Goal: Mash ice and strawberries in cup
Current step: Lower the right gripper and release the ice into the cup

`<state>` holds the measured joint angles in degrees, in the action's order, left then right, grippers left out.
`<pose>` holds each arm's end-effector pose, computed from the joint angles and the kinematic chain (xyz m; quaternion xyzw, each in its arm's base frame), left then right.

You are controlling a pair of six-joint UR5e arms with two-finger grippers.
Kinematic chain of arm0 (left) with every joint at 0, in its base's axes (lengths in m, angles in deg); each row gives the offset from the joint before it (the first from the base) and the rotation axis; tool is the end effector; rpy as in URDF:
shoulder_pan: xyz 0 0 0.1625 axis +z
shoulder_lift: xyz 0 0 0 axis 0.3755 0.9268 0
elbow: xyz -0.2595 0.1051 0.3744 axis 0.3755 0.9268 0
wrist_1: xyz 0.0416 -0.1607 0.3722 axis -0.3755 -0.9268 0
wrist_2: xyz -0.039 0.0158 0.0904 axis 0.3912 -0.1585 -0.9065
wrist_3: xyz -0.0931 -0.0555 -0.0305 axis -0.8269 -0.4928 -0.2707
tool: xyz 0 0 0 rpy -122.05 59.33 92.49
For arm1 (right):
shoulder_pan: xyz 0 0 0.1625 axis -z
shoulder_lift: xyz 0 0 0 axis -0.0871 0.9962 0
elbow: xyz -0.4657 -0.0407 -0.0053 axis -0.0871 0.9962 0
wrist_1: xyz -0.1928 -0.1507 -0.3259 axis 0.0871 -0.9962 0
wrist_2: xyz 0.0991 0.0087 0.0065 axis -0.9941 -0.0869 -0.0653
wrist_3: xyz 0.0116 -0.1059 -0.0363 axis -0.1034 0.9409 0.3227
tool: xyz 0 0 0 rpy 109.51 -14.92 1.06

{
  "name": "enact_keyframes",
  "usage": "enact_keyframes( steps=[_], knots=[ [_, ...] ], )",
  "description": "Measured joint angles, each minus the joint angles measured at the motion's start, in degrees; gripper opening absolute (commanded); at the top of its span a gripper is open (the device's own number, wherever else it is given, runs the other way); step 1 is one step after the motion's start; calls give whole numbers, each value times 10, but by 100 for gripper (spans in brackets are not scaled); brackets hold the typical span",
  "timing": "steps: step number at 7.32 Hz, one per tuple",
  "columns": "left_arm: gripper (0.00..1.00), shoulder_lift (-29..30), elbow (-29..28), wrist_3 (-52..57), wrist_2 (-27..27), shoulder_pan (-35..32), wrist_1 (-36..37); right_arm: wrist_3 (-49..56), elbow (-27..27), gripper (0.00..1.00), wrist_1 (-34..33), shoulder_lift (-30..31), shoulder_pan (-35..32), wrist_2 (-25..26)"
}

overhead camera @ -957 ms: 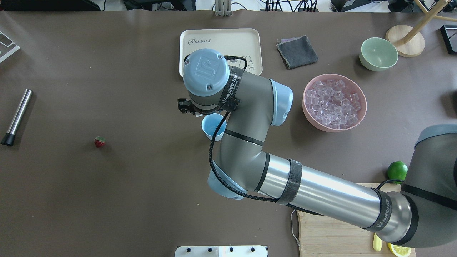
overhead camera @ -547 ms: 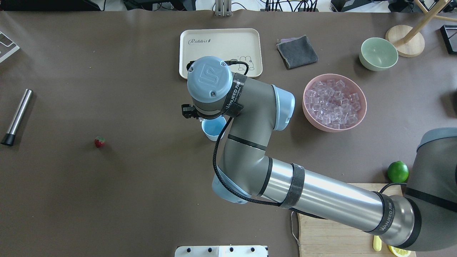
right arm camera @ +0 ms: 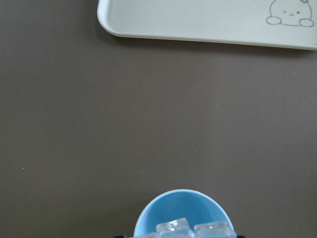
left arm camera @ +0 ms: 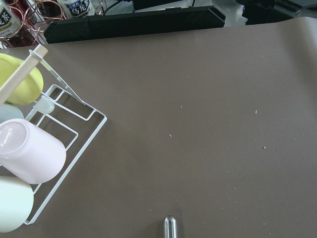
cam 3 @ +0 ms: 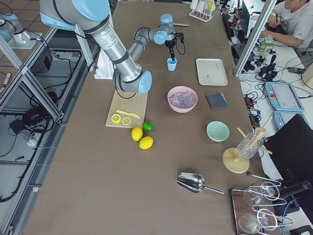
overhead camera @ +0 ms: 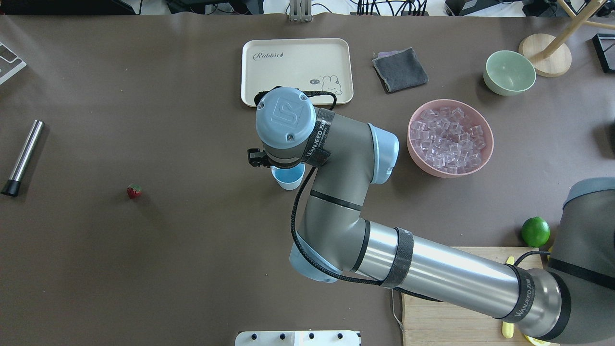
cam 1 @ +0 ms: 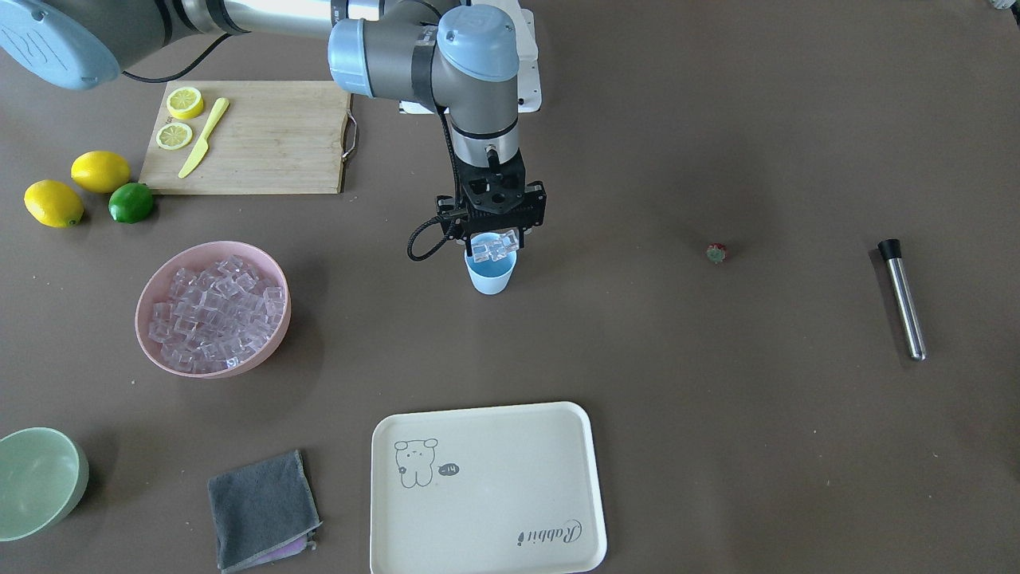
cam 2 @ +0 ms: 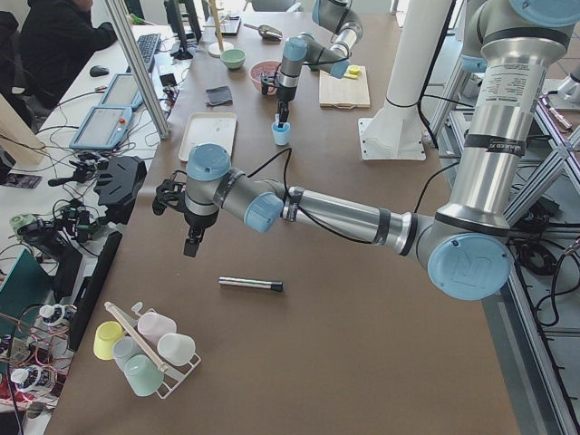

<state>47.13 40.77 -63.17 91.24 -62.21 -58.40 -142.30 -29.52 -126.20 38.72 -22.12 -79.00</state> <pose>-0.0002 -0.5917 0.5578 0.1728 0.3853 -0.0140 0.9064 -0.6336 -0.4569 0.1615 0.1262 -0.3935 -0.0182 0.9104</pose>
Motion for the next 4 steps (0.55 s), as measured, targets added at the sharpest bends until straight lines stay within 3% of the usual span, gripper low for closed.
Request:
enact_keyframes(
  steps=[4],
  knots=[
    [97,3,-3,0,0,0,0,3,1,0,0,2,5,6]
  ],
)
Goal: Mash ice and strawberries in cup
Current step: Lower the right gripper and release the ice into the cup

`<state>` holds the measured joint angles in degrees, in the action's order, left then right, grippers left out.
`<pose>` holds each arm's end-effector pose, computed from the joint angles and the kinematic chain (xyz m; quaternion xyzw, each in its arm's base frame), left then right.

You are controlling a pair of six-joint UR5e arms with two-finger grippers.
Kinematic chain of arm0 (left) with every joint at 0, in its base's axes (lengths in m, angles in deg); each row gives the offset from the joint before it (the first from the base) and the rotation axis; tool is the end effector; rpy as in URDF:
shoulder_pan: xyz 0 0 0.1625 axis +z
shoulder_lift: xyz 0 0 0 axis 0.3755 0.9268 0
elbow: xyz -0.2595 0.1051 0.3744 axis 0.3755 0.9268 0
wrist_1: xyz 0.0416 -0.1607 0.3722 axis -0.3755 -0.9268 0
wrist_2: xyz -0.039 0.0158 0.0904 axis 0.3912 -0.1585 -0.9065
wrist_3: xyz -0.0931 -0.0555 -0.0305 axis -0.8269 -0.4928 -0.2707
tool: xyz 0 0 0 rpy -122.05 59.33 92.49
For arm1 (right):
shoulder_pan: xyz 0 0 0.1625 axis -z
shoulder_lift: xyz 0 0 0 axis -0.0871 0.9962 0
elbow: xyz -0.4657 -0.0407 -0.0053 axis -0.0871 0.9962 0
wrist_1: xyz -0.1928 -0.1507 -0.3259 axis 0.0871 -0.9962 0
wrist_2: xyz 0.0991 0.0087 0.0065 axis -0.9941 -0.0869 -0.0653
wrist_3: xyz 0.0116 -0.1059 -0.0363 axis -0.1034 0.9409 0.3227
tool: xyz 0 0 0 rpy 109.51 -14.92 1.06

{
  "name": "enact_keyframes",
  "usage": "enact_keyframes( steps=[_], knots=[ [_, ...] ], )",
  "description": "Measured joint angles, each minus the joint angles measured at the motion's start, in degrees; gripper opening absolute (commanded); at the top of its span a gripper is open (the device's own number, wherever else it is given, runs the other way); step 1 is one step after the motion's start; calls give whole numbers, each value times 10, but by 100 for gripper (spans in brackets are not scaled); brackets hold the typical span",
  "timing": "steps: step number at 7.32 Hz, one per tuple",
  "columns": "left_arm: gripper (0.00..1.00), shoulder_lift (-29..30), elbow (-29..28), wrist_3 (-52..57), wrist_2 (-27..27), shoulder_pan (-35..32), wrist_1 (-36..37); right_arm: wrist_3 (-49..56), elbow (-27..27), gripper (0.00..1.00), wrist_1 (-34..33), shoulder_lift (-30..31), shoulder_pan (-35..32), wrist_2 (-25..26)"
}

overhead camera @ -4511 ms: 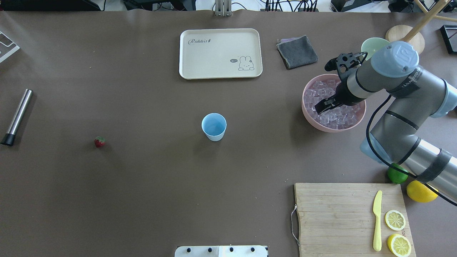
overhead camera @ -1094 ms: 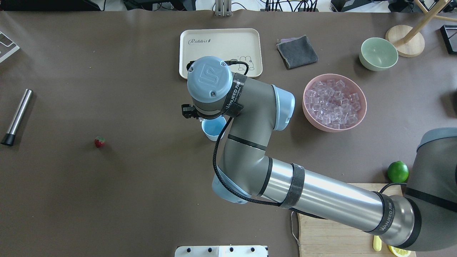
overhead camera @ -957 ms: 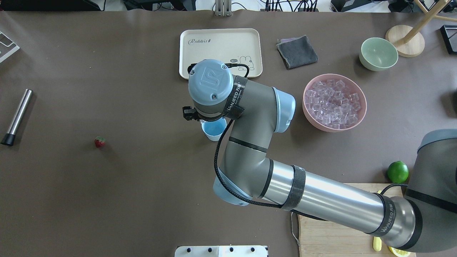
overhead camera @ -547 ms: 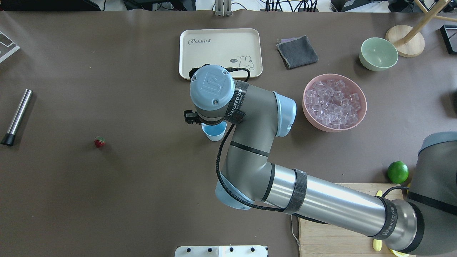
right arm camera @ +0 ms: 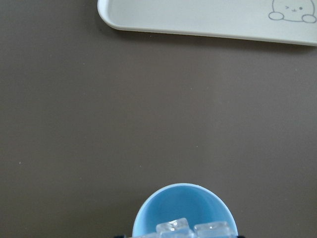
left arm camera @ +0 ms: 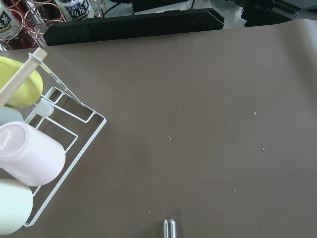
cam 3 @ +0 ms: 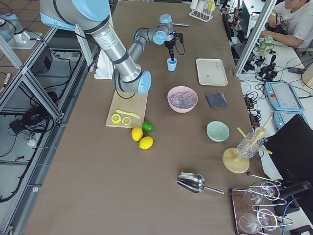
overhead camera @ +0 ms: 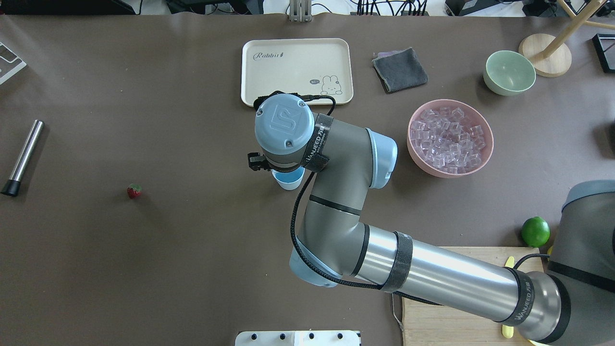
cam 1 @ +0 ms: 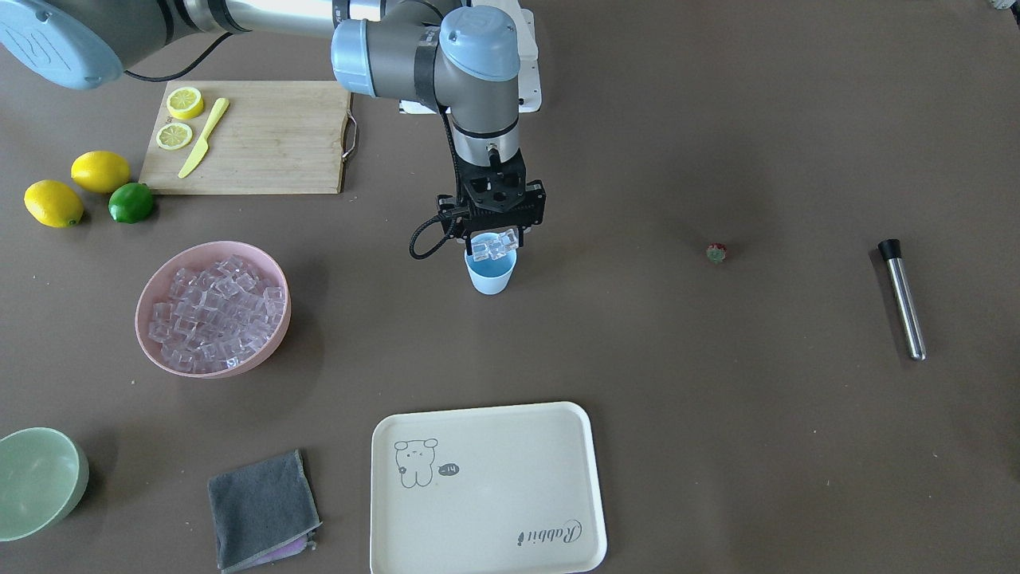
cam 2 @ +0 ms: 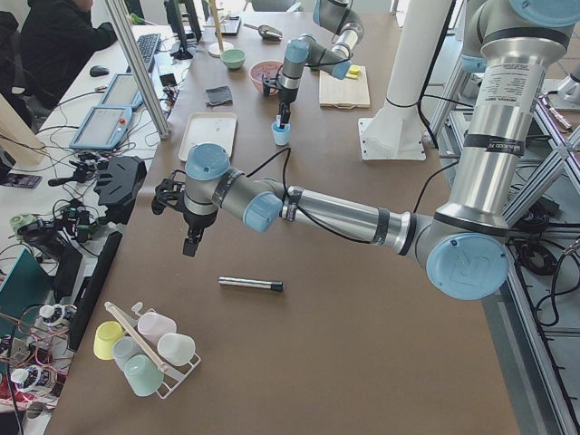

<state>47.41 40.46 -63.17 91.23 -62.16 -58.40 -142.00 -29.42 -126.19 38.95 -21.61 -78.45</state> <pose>0.0006 -0.5940 0.5577 0.1724 0.3853 -0.0137 0.9065 -0.6377 -0.4525 0.1654 0.1283 -0.3897 -0.0225 0.9117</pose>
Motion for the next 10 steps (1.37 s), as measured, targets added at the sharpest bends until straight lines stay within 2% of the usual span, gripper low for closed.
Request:
enact_keyframes(
  steps=[1,2,3,4,6,8,10],
  knots=[
    [97,0,0,0,0,0,0,1,0,0,0,1,0,0],
    [97,0,-1,0,0,0,0,1,0,5,0,2,0,0],
    [97,0,-1,0,0,0,0,1,0,15,0,4,0,0],
    [97,1,-2,0,0,0,0,0,0,30,0,5,1,0],
    [97,1,-3,0,0,0,0,-1,-1,42,0,4,1,0],
    [97,1,-3,0,0,0,0,-5,1,50,18,6,2,0],
    [97,2,-4,0,0,0,0,-6,4,50,29,10,2,0]
  ],
)
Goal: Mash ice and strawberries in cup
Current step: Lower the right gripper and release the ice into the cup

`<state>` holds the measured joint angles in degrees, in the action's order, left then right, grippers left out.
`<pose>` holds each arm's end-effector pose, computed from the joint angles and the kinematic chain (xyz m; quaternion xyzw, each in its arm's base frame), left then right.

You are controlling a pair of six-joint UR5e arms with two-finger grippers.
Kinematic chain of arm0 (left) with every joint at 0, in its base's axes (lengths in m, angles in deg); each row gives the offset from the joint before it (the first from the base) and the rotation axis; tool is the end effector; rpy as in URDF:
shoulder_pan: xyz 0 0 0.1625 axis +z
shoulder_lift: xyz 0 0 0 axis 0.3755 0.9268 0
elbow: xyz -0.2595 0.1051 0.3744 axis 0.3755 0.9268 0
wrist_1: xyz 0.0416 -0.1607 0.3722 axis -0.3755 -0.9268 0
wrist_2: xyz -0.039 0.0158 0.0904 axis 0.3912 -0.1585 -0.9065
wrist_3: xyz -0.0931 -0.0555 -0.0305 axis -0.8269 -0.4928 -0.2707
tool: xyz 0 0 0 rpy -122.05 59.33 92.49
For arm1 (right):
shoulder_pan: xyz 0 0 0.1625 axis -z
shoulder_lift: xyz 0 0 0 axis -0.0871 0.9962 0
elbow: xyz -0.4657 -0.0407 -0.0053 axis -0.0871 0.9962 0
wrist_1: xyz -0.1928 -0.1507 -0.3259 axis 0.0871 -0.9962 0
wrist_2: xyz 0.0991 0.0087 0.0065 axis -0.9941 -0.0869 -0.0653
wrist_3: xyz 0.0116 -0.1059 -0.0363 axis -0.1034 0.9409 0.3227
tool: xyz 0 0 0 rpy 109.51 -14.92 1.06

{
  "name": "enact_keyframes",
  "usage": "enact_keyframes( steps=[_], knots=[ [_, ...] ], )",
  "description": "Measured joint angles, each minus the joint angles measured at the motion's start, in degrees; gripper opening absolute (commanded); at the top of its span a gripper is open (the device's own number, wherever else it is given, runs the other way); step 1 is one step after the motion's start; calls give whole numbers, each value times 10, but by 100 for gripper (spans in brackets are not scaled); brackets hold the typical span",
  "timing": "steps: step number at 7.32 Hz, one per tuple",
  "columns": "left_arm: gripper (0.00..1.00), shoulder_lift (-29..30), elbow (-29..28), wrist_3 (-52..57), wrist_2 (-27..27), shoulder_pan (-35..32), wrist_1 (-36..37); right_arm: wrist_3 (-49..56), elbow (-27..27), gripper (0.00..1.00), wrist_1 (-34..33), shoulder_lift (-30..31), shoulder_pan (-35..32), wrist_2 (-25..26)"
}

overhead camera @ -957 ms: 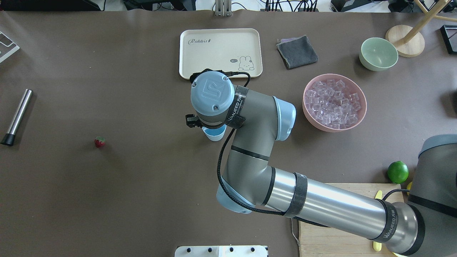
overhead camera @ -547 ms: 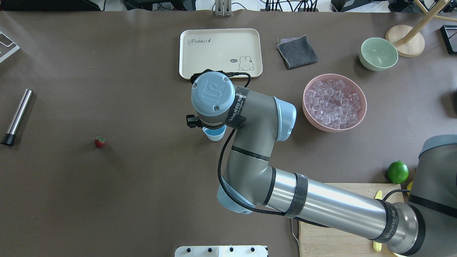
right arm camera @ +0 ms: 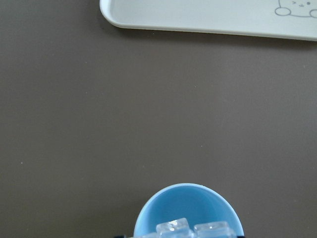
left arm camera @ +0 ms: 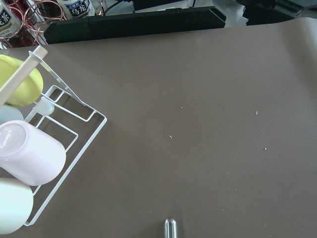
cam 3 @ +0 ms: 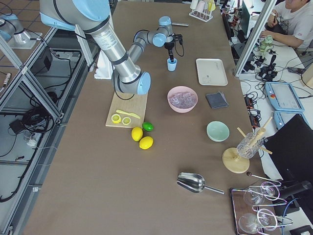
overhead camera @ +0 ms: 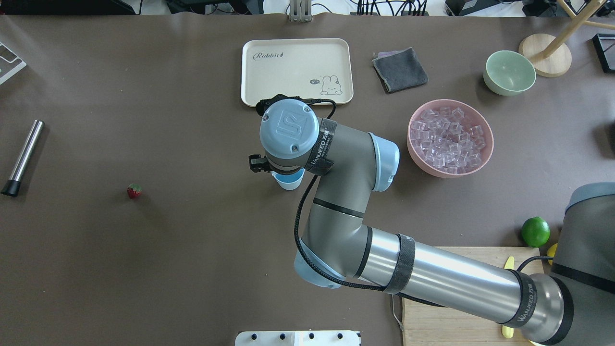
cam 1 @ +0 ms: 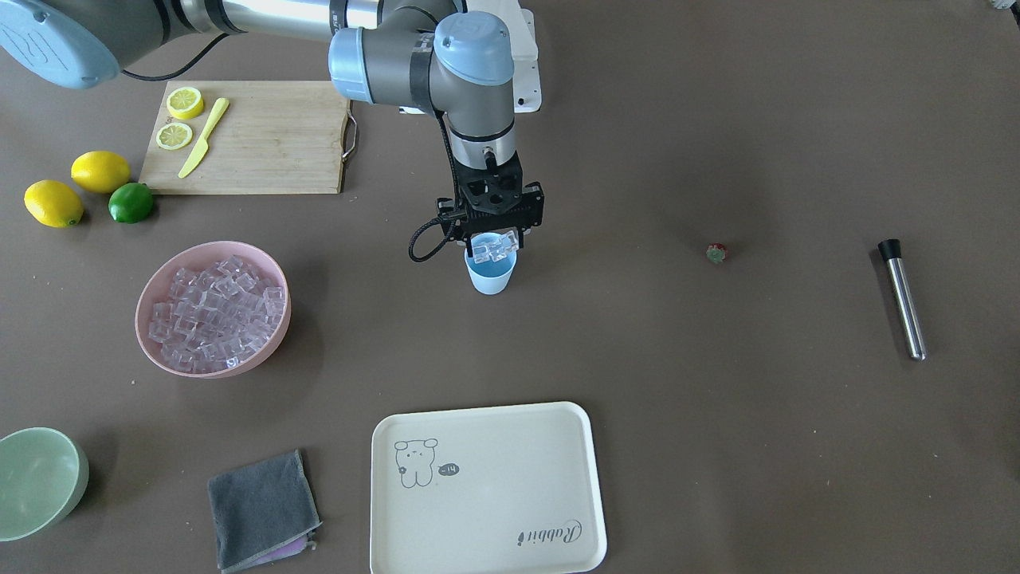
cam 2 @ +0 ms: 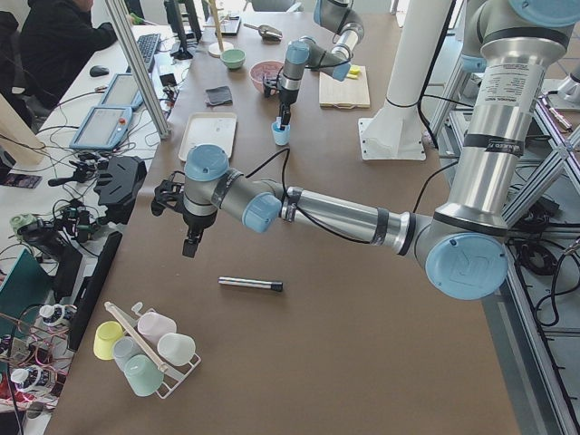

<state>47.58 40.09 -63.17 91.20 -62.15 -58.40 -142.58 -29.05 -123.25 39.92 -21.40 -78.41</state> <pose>0.0008 -0.5956 0.5592 0.1709 0.3849 -0.0144 0.9069 -0.6408 -0.4510 0.1735 0.1318 -0.4017 -0.0202 0.9060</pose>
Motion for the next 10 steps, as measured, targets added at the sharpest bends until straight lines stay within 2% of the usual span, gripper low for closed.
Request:
enact_keyframes(
  steps=[1,3,7,8,10],
  knots=[
    [97,0,0,0,0,0,0,2,1,51,1,1,0,0],
    [97,-2,2,0,0,0,-1,5,-1,69,1,1,0,0],
    [97,-6,3,1,0,0,-1,4,-2,72,1,2,-1,2],
    [97,-7,3,1,0,0,-2,5,-3,77,1,1,-1,3],
    [97,-7,2,2,0,0,-2,6,-4,98,0,1,-1,4]
  ],
)
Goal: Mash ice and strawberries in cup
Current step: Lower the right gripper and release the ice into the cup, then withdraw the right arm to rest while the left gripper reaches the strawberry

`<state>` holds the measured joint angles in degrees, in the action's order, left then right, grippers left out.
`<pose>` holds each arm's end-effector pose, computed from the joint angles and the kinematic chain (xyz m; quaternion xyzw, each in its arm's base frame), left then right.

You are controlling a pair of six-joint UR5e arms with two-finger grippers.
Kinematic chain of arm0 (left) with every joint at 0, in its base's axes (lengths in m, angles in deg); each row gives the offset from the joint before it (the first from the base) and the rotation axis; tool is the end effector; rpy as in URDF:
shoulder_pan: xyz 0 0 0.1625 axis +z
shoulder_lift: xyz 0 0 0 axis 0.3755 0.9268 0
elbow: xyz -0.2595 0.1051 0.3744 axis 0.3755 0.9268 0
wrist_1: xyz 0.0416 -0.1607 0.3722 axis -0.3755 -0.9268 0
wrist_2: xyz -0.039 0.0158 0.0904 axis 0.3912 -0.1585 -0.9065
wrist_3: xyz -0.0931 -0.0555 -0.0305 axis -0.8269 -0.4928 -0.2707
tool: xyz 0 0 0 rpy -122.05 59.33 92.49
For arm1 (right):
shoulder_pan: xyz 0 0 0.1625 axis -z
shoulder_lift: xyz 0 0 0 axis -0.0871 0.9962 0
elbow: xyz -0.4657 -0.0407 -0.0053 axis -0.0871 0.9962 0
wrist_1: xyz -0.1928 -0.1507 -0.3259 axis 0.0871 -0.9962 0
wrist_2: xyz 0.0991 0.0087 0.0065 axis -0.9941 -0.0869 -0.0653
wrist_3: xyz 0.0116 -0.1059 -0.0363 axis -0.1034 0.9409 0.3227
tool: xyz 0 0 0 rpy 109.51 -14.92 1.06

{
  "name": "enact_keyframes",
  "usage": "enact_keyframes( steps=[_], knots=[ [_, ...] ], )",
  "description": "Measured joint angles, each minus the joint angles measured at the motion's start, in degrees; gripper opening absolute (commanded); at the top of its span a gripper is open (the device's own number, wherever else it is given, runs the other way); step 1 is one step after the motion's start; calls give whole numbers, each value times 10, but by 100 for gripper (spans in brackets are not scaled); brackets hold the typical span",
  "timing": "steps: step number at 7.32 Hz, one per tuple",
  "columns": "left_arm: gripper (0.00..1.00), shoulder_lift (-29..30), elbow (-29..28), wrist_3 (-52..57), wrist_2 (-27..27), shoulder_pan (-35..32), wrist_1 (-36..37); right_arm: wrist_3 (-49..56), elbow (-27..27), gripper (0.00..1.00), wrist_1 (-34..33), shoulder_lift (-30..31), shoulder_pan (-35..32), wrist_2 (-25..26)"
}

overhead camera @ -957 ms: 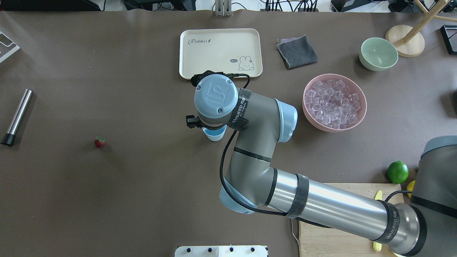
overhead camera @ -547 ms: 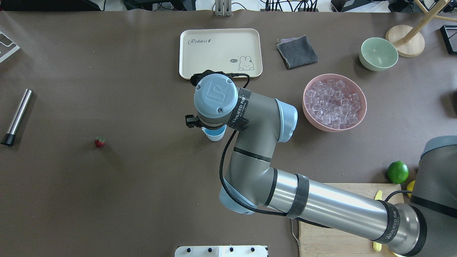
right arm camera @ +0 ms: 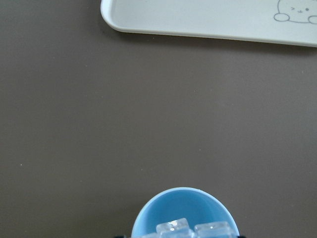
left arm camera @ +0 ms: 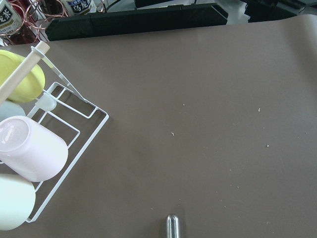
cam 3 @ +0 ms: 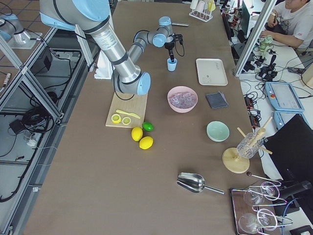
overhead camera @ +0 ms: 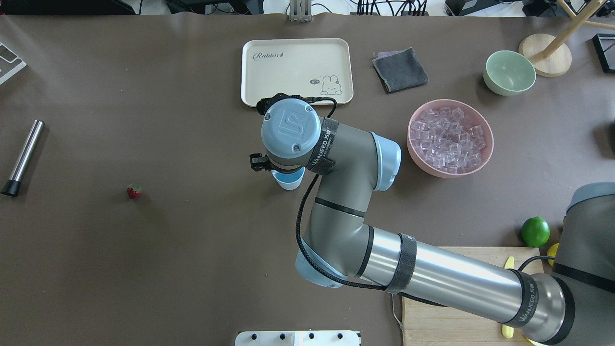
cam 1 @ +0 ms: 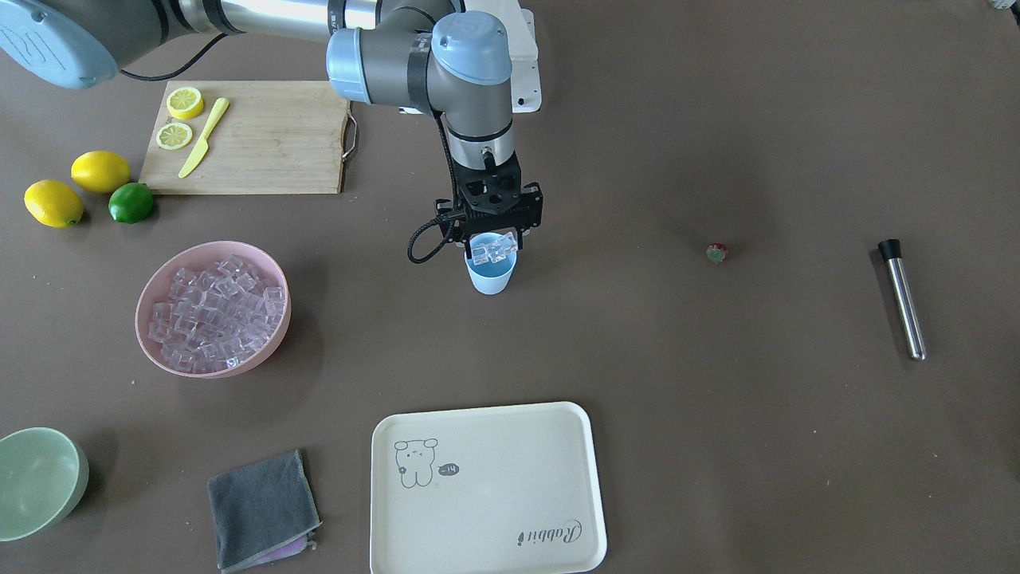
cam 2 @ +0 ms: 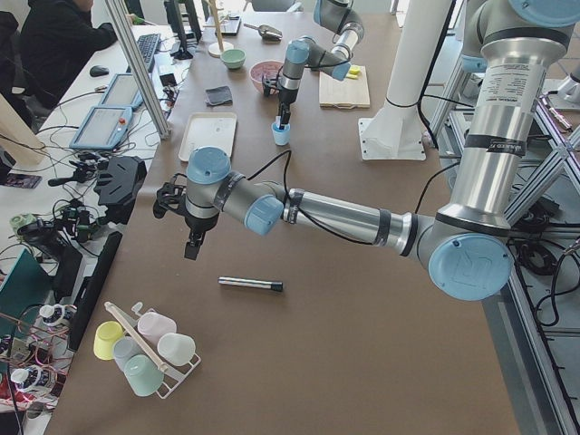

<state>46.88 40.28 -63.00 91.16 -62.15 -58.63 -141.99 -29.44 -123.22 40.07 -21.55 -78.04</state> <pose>0.0002 -0.5907 0.5643 0.1693 0.3841 -0.0140 0.9075 -0.6376 -0.4524 0.1727 0.1380 -0.4015 -0.0225 0.9051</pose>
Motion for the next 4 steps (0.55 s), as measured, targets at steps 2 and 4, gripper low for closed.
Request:
enact_keyframes(
  steps=[2,4],
  knots=[
    [97,0,3,-2,0,0,0,-2,-1,99,-1,0,0,0],
    [97,0,3,-2,0,0,0,-4,-3,99,-3,0,-2,-1]
  ],
)
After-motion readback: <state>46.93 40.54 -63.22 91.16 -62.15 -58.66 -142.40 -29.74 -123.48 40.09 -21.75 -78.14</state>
